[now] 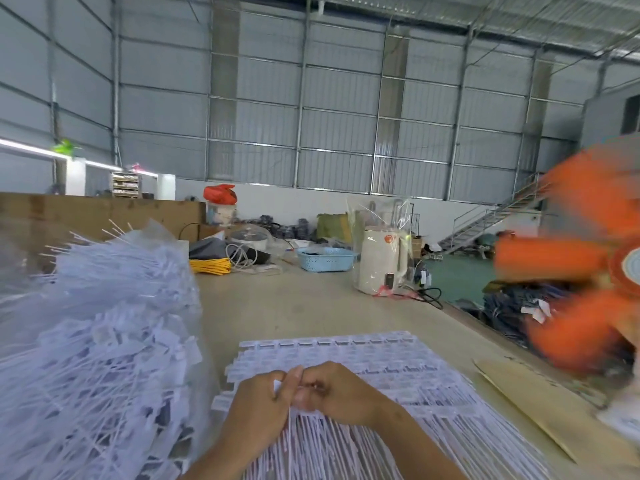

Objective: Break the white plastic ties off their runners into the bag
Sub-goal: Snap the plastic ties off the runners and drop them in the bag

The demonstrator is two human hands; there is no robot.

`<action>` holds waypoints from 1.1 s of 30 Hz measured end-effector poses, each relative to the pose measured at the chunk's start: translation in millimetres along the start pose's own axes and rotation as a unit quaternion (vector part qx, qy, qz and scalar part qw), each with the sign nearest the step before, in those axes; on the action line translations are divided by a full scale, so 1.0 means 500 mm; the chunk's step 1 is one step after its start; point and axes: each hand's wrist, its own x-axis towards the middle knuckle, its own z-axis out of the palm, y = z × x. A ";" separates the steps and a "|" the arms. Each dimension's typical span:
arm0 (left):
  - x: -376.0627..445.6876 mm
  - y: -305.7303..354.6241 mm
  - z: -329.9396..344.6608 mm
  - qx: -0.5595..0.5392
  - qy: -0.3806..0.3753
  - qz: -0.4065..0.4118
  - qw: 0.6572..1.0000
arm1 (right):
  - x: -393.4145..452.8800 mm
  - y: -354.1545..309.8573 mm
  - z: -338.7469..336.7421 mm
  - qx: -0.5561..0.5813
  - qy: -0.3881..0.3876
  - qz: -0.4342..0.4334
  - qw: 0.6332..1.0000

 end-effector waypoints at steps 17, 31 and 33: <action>0.020 0.019 -0.061 -0.358 -0.155 -0.266 0.882 | -0.008 0.007 -0.063 -0.195 0.128 -0.026 0.972; 0.005 0.037 0.003 -0.338 -0.066 -0.154 0.926 | 0.002 -0.042 0.002 -0.035 0.111 -0.068 0.991; 0.005 0.029 0.003 -0.337 -0.051 -0.154 0.927 | 0.000 -0.034 -0.007 0.004 0.101 -0.037 0.994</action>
